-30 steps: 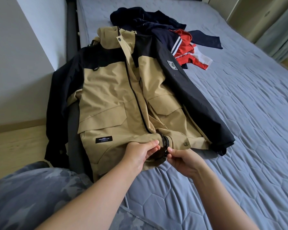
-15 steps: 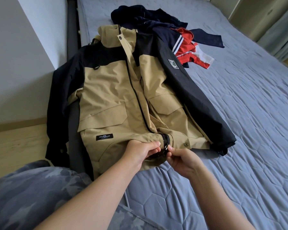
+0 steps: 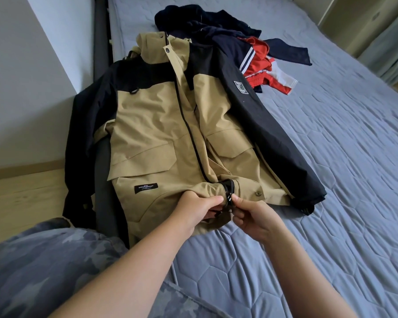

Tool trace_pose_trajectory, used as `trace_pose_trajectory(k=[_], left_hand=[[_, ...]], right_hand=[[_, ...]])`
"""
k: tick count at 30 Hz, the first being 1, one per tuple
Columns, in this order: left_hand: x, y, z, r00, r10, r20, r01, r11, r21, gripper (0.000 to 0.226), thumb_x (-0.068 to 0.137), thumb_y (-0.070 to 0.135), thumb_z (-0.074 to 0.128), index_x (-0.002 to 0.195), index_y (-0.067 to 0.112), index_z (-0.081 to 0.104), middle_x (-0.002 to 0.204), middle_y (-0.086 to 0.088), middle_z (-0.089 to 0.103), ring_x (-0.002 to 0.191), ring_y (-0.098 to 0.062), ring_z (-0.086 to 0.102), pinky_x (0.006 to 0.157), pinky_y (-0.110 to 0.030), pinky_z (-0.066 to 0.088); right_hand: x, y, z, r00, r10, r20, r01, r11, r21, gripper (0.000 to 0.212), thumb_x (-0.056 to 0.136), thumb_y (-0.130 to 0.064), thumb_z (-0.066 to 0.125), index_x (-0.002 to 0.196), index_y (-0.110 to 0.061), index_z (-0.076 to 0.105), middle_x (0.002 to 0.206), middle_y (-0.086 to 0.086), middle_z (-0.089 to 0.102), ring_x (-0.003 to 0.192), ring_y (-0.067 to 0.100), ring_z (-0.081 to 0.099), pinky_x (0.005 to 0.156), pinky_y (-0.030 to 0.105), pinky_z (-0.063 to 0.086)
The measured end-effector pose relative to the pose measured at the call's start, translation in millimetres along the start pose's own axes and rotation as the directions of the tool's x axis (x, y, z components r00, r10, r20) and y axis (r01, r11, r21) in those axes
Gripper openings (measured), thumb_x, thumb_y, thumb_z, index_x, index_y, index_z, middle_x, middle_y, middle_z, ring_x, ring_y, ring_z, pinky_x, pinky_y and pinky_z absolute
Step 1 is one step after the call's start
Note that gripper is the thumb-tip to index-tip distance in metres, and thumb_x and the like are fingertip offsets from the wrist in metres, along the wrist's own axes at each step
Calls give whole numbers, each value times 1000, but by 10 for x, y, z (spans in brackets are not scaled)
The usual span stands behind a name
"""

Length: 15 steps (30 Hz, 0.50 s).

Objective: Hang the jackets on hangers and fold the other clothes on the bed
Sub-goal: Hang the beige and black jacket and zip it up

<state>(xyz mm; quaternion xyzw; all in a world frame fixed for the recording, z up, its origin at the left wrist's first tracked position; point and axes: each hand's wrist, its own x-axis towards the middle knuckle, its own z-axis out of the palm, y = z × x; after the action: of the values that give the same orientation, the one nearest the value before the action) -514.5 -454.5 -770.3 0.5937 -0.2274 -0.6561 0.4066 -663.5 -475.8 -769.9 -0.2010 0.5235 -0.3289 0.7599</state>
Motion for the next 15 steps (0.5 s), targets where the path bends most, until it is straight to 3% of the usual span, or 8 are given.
trace_pose_trajectory(k=[2,4,6,8,9,10,12,15], left_hand=[[-2,9,-9,999,-26,42,28,998,-59,10,83,3,69,92,2,71,85,-13,73,78,-24,70,76,-34,58],[-24,23,-6,996,-42,74,49,994,-94,6,84,1,67,88,1,70,78,-13,73,69,-21,71,64,-29,59],[-48,31,9,994,-68,87,78,990,-116,3,84,0,66,83,1,69,70,-11,72,60,-17,70,53,-24,56],[-56,30,19,990,-101,103,114,984,-137,3,84,-1,66,81,-1,67,67,-11,71,57,-18,69,51,-25,56],[-59,30,23,986,-117,120,134,980,-149,5,85,-1,65,81,-1,67,67,-12,71,56,-18,68,51,-26,56],[-58,32,25,983,-126,134,146,977,-154,6,86,-1,64,80,-2,66,67,-12,71,55,-19,68,52,-27,57],[-57,36,24,982,-115,149,137,979,-150,8,87,0,63,80,-2,66,67,-13,70,56,-20,68,57,-30,58],[-61,40,26,986,-97,137,121,977,-177,13,90,6,61,82,-2,66,66,-14,70,55,-22,68,57,-32,59]], right_hand=[[-64,-32,-53,994,-73,-86,38,935,-351,31,84,-23,68,59,-6,60,51,7,51,37,11,35,36,19,29],[-177,-71,-108,977,-197,-83,63,635,-770,52,91,-40,60,48,-11,57,41,4,52,31,12,35,36,19,29],[-298,-91,-172,907,-422,-8,122,281,-952,57,90,-43,61,41,-15,48,34,-5,44,32,9,33,40,21,31],[-404,-115,-209,675,-713,190,262,-9,-965,48,83,-32,72,47,-19,43,40,-9,36,40,7,32,46,19,33],[-443,-134,-200,552,-769,323,342,-144,-928,37,79,-24,76,53,-19,50,49,-12,40,47,5,37,49,17,35],[-470,-158,-177,481,-755,446,413,-254,-875,23,75,-16,80,62,-17,61,60,-12,47,55,7,45,53,18,39],[-452,-202,-106,491,-638,593,497,-354,-792,18,69,-6,83,83,-12,74,75,-2,56,69,17,53,60,26,46],[-344,-259,-14,604,-508,614,534,-314,-785,24,70,-3,82,92,-11,76,81,-6,54,82,12,51,72,17,40]])
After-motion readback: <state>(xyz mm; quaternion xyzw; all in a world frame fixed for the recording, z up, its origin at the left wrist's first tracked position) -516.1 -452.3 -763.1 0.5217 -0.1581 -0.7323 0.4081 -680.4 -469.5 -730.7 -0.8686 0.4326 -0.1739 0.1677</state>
